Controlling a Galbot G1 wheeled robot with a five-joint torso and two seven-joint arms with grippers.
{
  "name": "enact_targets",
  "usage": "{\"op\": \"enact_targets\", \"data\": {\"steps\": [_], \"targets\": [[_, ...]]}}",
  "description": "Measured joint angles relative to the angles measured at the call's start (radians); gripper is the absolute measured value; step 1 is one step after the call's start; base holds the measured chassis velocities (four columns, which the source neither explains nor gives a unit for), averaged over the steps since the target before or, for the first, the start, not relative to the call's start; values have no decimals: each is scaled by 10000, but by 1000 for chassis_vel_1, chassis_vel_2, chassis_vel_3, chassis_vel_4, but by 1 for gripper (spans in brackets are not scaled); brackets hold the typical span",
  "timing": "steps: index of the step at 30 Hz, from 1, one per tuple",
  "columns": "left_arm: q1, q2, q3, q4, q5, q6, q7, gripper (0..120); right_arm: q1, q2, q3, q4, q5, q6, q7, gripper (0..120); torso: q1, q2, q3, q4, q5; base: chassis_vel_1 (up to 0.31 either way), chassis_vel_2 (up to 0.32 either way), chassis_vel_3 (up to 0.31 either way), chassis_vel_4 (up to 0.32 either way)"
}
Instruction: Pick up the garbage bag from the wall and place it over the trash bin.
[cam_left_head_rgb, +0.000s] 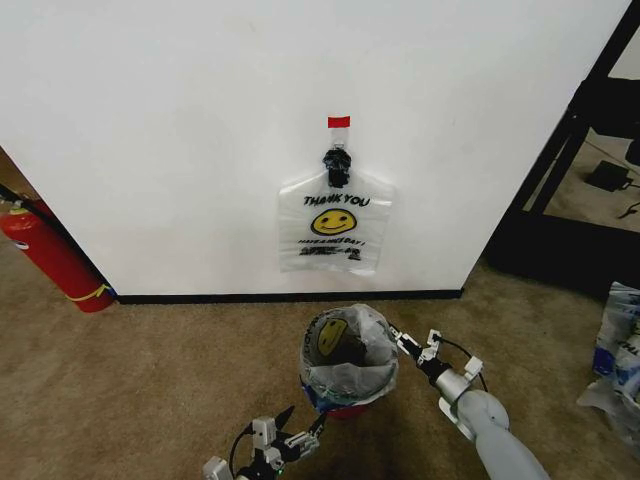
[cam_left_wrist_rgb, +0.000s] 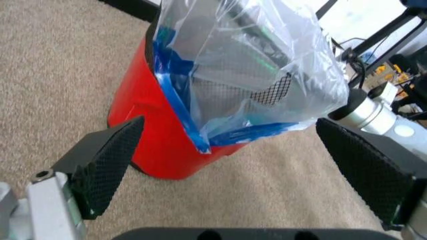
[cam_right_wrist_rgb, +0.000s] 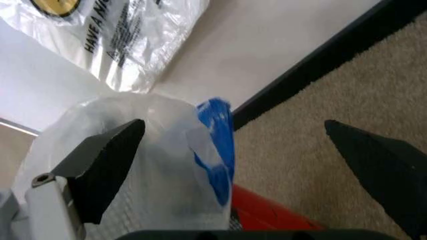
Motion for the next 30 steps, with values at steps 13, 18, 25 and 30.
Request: {"op": "enact_targets", "data": {"steps": [13, 18, 25, 30], "targets": [[-28, -35, 33, 52, -17, -29, -7, 100, -135, -155, 21, -185, -968, 393, -509, 100, 0, 0, 0, -1, 2, 0, 0, 0, 0], [-15, -37, 39, 56, -17, -37, -3, 100, -139, -140, -31, -186, -1103, 631, 72, 100, 0, 0, 0, -1, 2, 0, 0, 0, 0], [48, -32, -6, 2, -15, -48, 3, 100, -109, -24, -238, -76, -1212, 990, 1210, 100, 0, 0, 0, 0, 2, 0, 0, 0, 0], [100, -20, -44, -49, -6, -76, 17, 100, -238, -111, -308, 268, -1741, 1324, 1784, 100, 0, 0, 0, 4, 5, 0, 0, 0, 0]]}}
